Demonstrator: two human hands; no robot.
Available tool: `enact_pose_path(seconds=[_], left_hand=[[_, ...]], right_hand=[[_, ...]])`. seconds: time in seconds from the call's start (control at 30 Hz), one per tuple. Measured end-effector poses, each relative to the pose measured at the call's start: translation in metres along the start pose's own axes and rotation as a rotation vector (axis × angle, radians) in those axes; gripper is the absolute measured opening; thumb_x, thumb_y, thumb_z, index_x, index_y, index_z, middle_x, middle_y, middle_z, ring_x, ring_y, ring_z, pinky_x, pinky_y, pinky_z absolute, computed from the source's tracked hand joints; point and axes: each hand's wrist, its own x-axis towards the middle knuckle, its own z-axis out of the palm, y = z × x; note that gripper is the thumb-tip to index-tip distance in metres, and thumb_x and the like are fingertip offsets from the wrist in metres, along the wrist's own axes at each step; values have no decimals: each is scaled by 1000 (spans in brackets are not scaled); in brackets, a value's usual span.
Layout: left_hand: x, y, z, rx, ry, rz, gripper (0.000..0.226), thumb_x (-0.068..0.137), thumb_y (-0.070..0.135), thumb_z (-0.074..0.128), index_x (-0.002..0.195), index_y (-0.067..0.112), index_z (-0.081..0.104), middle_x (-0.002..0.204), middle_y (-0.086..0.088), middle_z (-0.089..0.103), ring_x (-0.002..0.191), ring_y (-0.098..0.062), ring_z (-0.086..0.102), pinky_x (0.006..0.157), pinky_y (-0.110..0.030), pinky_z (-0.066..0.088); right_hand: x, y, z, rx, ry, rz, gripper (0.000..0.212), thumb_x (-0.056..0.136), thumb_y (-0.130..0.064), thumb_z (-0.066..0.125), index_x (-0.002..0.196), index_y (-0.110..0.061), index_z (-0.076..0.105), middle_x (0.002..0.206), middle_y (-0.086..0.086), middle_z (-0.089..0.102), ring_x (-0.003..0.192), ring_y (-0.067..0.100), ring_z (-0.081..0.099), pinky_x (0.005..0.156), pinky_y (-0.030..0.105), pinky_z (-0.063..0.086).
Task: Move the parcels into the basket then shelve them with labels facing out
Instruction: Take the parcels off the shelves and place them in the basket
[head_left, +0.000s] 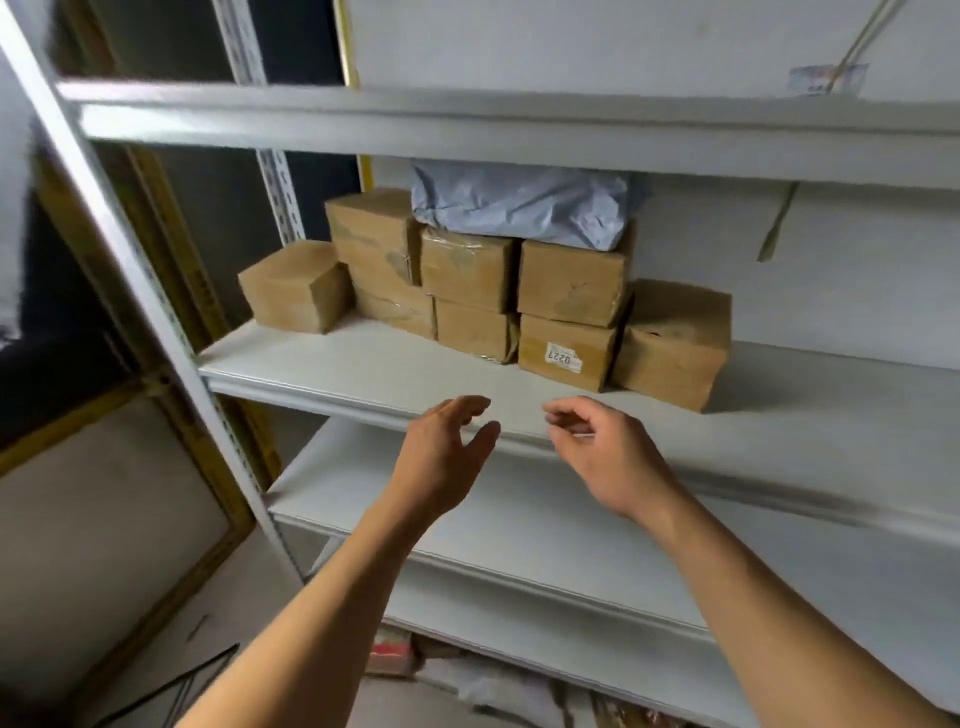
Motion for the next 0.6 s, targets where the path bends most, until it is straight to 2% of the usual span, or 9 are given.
enact_pose_path(seconds=[0.07,0.2,0.37,0.6], left_hand=[[13,-21,-19,36,55,-48,38,99,34,71,133,18,70,126,-1,73,114,-17,68,98,-41,57],[35,-55,-55,109,142,-129,40,101,35,70,136,18,68,129,-1,72,115,-18,67,98,-41,57],[64,-87,-95,117,265,-236,44,101,36,69,141,18,64,134,0,70,120,-16,65,101,-39,56],[118,-143,-145,130,368,-364,51,103,40,65,148,18,56,145,-3,64,128,-19,62,99,-29,48]], right_hand=[[32,-12,23,10,-54,-45,30,102,-23,68,131,-29,70,118,-15,71,110,-1,66,96,19,54],[89,-34,64,60,-146,-110,33,102,-24,67,134,-29,68,120,-13,70,110,1,66,98,23,55],[150,-65,113,93,-295,-147,35,102,-26,65,137,-28,64,126,-12,67,111,1,63,89,14,49],[221,-107,192,130,-367,-136,39,103,-33,64,141,-27,60,137,-6,63,125,12,60,98,28,48]])
